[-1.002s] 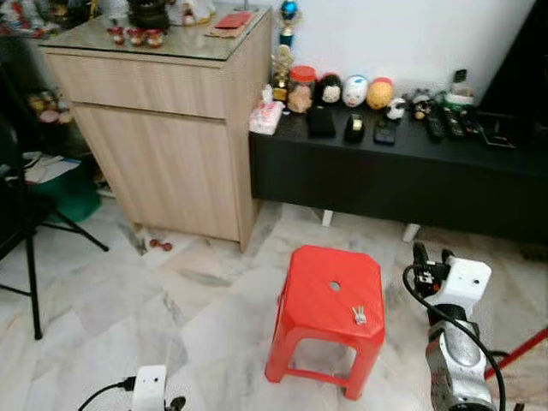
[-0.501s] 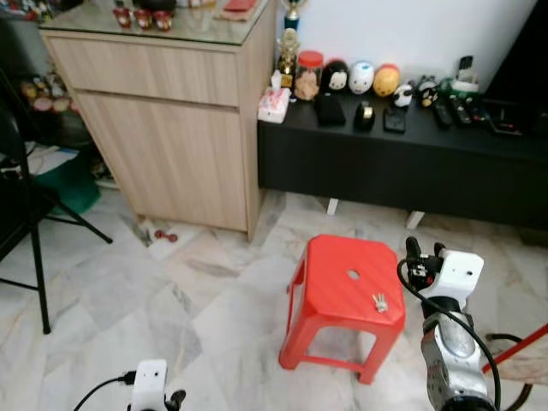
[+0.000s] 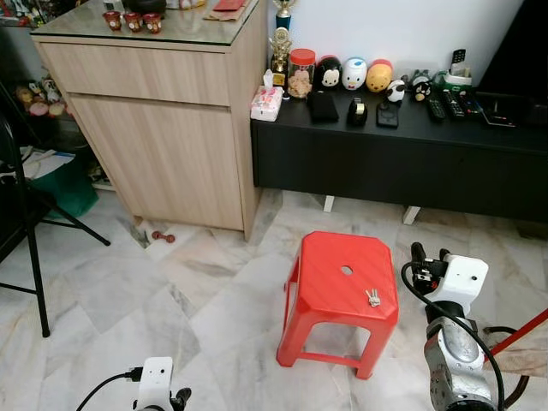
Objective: Hang keys on a hook
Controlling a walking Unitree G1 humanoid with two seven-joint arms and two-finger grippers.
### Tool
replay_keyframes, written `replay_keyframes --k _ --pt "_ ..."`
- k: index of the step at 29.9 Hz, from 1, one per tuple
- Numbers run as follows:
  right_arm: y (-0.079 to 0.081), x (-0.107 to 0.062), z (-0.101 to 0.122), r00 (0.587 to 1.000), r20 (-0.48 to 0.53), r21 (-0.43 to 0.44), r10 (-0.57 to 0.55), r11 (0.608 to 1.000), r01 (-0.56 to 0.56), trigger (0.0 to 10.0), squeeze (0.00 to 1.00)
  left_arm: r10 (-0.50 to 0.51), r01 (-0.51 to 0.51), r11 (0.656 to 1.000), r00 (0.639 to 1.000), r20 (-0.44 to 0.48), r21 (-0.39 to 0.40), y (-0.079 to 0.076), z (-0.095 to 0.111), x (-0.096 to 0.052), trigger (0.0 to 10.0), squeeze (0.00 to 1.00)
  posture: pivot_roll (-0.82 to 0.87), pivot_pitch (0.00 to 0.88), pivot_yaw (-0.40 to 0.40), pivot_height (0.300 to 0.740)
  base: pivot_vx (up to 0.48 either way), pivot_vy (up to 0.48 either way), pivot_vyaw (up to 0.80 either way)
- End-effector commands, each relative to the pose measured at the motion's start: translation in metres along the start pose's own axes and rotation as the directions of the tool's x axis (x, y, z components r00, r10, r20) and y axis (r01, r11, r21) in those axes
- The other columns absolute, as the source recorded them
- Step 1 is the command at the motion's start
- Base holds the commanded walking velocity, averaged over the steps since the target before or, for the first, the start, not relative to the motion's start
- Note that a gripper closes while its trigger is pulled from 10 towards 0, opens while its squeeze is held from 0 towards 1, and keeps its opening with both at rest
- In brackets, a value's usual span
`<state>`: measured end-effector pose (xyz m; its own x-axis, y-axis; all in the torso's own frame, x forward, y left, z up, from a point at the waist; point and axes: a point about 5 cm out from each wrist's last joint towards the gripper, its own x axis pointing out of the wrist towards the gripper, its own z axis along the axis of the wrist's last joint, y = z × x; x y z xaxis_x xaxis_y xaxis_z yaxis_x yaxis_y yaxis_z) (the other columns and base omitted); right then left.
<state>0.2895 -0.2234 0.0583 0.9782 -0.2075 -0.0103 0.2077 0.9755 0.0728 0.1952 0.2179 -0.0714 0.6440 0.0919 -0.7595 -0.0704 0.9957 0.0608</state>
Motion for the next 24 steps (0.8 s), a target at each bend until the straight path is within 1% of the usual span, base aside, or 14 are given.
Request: replay_keyframes --k 1,4,10,11,15,18,19,22,23,24 --pt "-0.004 -0.001 0.001 1.000 0.002 0.001 -0.022 1.000 0.022 10.0 0.00 -0.001 0.002 1.000 0.999 -0.034 0.007 0.001 -0.005 -0.001 10.0 0.00 0.09 0.092 -0.023 0.740 0.000 0.000 0.00" --pt "-0.003 0.000 0.001 1.000 0.001 0.006 -0.026 1.000 0.026 10.0 0.00 0.001 -0.001 1.000 0.999 -0.033 0.007 0.003 -0.005 -0.001 10.0 0.00 0.10 0.088 -0.022 0.740 0.000 0.000 0.00" --pt "0.009 0.000 -0.003 1.000 -0.012 0.019 -0.004 1.000 0.005 10.0 0.00 0.016 -0.015 1.000 0.999 -0.034 0.012 0.010 -0.005 -0.002 10.0 0.00 0.12 0.095 -0.018 0.740 0.000 0.000 0.00" --pt "0.009 0.000 -0.003 1.000 -0.012 0.019 -0.004 1.000 0.005 10.0 0.00 0.016 -0.015 1.000 0.999 -0.034 0.012 0.010 -0.005 -0.002 10.0 0.00 0.12 0.095 -0.018 0.740 0.000 0.000 0.00" --pt "0.016 -0.002 -0.004 1.000 -0.017 0.029 0.022 0.999 -0.021 10.0 0.00 0.026 -0.025 0.999 0.999 -0.035 0.025 0.017 -0.005 -0.003 10.0 0.00 0.13 0.101 -0.040 0.740 0.000 0.000 0.00" --pt "0.021 -0.002 -0.006 0.998 -0.031 0.025 0.052 0.998 -0.051 10.0 0.00 0.045 -0.044 0.999 0.998 -0.035 0.017 0.020 -0.006 -0.003 10.0 0.00 0.15 0.106 -0.065 0.740 0.000 0.000 0.00" --pt "0.026 -0.003 -0.006 0.997 -0.029 0.031 0.071 0.997 -0.070 10.0 0.00 0.053 -0.052 0.999 0.998 -0.035 0.014 0.022 -0.007 -0.004 10.0 0.00 0.15 0.103 -0.075 0.740 0.000 0.000 0.00" --pt "0.030 -0.003 -0.005 0.996 -0.026 0.035 0.085 0.996 -0.084 10.0 0.00 0.061 -0.060 0.998 0.998 -0.035 0.012 0.024 -0.007 -0.004 10.0 0.00 0.15 0.103 -0.078 0.740 0.000 0.000 0.00" --pt "0.031 -0.002 -0.004 0.996 -0.026 0.037 0.086 0.996 -0.085 10.0 0.00 0.056 -0.054 0.998 0.998 -0.036 0.035 0.025 -0.005 -0.004 10.0 0.00 0.15 0.099 -0.074 0.740 0.244 0.000 0.00" --pt "0.031 -0.002 -0.004 0.996 -0.026 0.037 0.086 0.996 -0.085 10.0 0.00 0.056 -0.054 0.998 0.998 -0.036 0.035 0.025 -0.005 -0.004 10.0 0.00 0.15 0.099 -0.074 0.740 0.244 0.000 0.00"
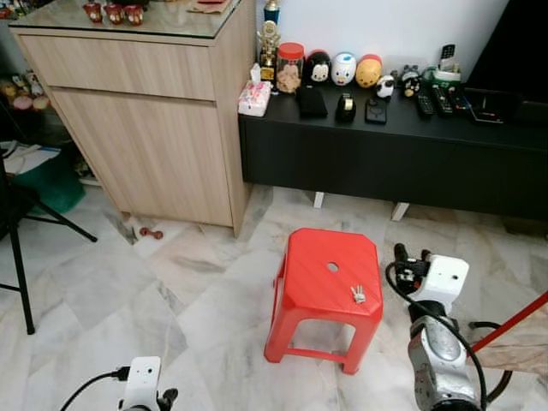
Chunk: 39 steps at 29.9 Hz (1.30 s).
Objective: Hang keys on a hook
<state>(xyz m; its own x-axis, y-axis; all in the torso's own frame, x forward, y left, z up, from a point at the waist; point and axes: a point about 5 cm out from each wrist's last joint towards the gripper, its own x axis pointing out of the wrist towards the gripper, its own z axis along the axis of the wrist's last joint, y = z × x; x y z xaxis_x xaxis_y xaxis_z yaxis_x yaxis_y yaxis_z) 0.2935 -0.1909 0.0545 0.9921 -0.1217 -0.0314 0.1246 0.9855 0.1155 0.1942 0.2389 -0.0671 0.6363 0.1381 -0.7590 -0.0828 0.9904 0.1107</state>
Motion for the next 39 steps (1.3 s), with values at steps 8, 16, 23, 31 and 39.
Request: replay_keyframes --k 8,16,23,31,39 --pt "-0.005 0.012 0.015 0.999 0.047 0.014 0.001 1.000 -0.001 10.0 0.00 0.011 -0.011 1.000 0.999 -0.033 -0.008 0.001 -0.003 0.000 10.0 0.00 0.16 0.094 -0.018 0.740 0.249 0.000 0.00" --pt "-0.006 0.012 0.015 0.999 0.043 0.010 0.002 1.000 -0.003 10.0 0.00 -0.011 0.011 1.000 1.000 -0.023 -0.018 -0.008 -0.001 0.001 10.0 0.00 0.13 0.067 -0.006 0.740 0.250 0.000 0.00" --pt "-0.011 0.009 0.011 1.000 0.018 0.000 0.025 1.000 -0.025 10.0 0.00 -0.023 0.022 1.000 1.000 -0.016 -0.019 -0.011 -0.002 0.001 10.0 0.00 0.12 0.071 -0.028 0.740 0.251 0.000 0.00" --pt "-0.014 0.009 0.009 1.000 0.003 -0.005 0.031 0.999 -0.031 10.0 0.00 -0.018 0.017 1.000 0.999 -0.029 -0.019 -0.014 -0.006 0.000 10.0 0.00 0.13 0.067 -0.047 0.740 0.125 0.000 0.00" --pt "-0.011 0.008 0.008 0.999 -0.001 -0.001 0.041 0.999 -0.041 10.0 0.00 -0.016 0.016 1.000 0.999 -0.032 -0.008 -0.015 -0.007 0.000 10.0 0.00 0.12 0.061 -0.042 0.740 0.000 0.000 0.00"
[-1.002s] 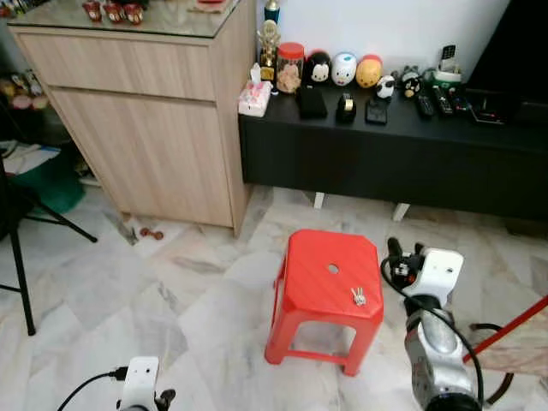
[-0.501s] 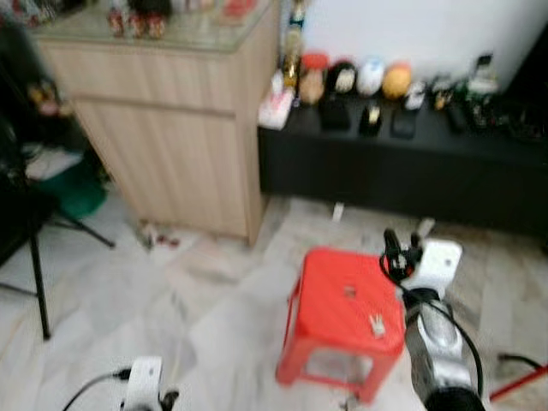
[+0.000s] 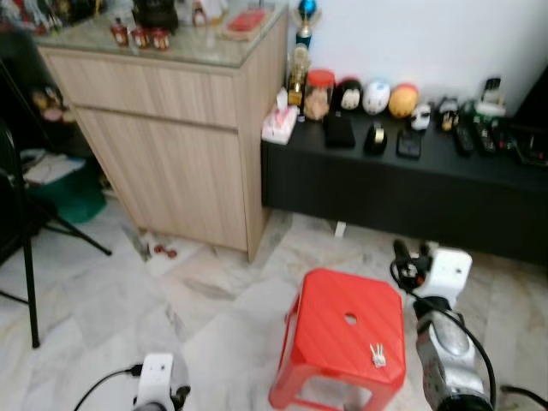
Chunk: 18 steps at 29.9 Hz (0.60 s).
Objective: Hang keys on a hook
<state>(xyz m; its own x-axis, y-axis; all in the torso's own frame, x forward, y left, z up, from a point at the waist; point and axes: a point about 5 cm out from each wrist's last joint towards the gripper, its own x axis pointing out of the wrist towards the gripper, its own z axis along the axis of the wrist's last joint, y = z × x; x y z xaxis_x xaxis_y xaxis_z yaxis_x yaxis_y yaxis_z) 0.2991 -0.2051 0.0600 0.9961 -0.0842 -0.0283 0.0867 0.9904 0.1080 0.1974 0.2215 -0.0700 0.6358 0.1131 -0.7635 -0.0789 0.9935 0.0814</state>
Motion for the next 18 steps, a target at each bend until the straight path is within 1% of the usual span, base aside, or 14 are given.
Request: replay_keyframes --k 1,8,14,18 --pt "0.0014 0.0009 0.0011 1.000 0.001 0.007 0.004 1.000 -0.004 10.0 0.00 0.009 -0.008 1.000 1.000 -0.028 0.008 0.0033 -0.0075 -0.0016 10.0 0.00 0.12 0.061 -0.039 0.740 0.000 0.000 0.00" --pt "-0.0002 0.0005 0.0043 1.000 0.019 0.003 -0.007 1.000 0.007 10.0 0.00 0.009 -0.009 1.000 1.000 -0.025 0.009 0.0043 -0.0074 -0.0018 10.0 0.00 0.12 0.078 -0.034 0.740 0.000 0.000 0.00" --pt "-0.0054 -0.0009 0.0021 0.999 0.010 -0.008 -0.038 0.999 0.038 10.0 0.00 0.008 -0.008 1.000 1.000 -0.027 0.014 0.0045 -0.0074 -0.0018 10.0 0.00 0.12 0.086 -0.024 0.740 0.000 0.000 0.00" --pt "-0.0040 0.0005 0.0015 0.999 0.001 -0.017 -0.043 0.999 0.043 10.0 0.00 0.014 -0.013 1.000 1.000 -0.028 0.014 0.0054 -0.0072 -0.0017 10.0 0.00 0.12 0.089 -0.023 0.740 0.000 0.000 0.00"
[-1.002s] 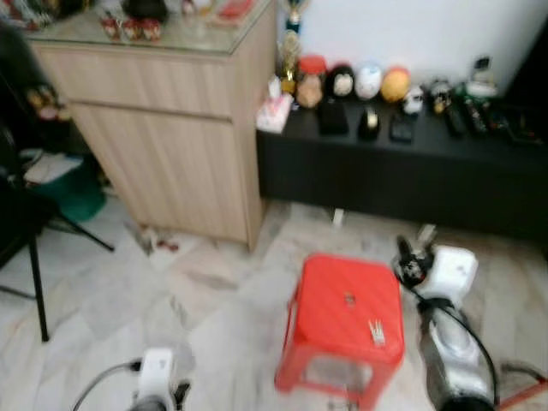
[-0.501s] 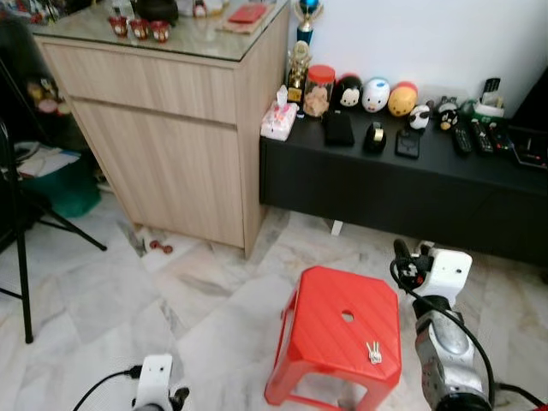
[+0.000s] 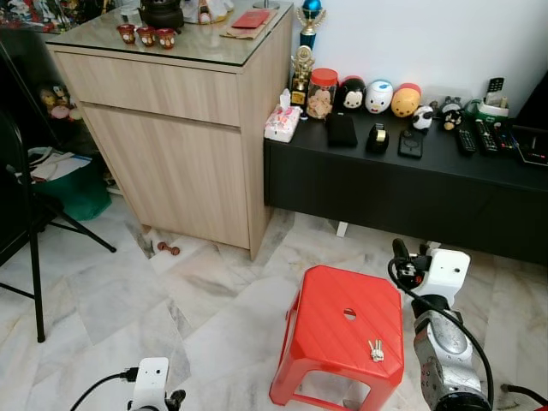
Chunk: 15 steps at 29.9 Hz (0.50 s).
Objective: Hang keys on a hook
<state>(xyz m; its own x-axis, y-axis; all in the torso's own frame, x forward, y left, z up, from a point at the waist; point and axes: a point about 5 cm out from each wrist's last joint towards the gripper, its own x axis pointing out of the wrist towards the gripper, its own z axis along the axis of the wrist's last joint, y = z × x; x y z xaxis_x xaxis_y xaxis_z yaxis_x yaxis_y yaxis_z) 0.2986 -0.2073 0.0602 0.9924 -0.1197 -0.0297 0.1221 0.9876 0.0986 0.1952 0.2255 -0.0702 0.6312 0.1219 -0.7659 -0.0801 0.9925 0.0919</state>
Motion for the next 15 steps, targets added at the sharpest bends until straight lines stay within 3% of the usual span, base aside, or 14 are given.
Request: replay_keyframes --k 1,12,14,15 --pt "-0.002 0.001 0.001 1.000 -0.002 -0.010 -0.007 1.000 0.007 10.0 0.00 0.007 -0.007 1.000 1.000 -0.022 0.008 0.001 -0.005 -0.001 10.0 0.00 0.13 0.089 -0.023 0.740 0.000 0.000 0.00" --pt "0.001 0.002 0.000 1.000 -0.020 -0.014 0.000 1.000 0.000 10.0 0.00 0.032 -0.032 0.999 0.999 0.006 -0.012 0.003 -0.002 -0.001 10.0 0.00 0.13 0.097 -0.023 0.696 0.000 0.000 0.00" --pt "0.001 0.002 -0.001 1.000 -0.022 -0.014 0.000 1.000 -0.001 10.0 0.00 0.053 -0.051 0.998 0.997 0.054 -0.048 0.004 0.001 -0.002 10.0 0.00 0.13 0.101 -0.021 0.686 0.000 0.000 0.00" --pt "0.001 0.001 -0.001 1.000 -0.023 -0.013 0.000 1.000 0.000 10.0 0.00 0.080 -0.065 0.992 0.988 0.130 -0.111 0.005 0.005 -0.003 10.0 0.00 0.13 0.108 -0.022 0.676 0.000 0.000 0.00"
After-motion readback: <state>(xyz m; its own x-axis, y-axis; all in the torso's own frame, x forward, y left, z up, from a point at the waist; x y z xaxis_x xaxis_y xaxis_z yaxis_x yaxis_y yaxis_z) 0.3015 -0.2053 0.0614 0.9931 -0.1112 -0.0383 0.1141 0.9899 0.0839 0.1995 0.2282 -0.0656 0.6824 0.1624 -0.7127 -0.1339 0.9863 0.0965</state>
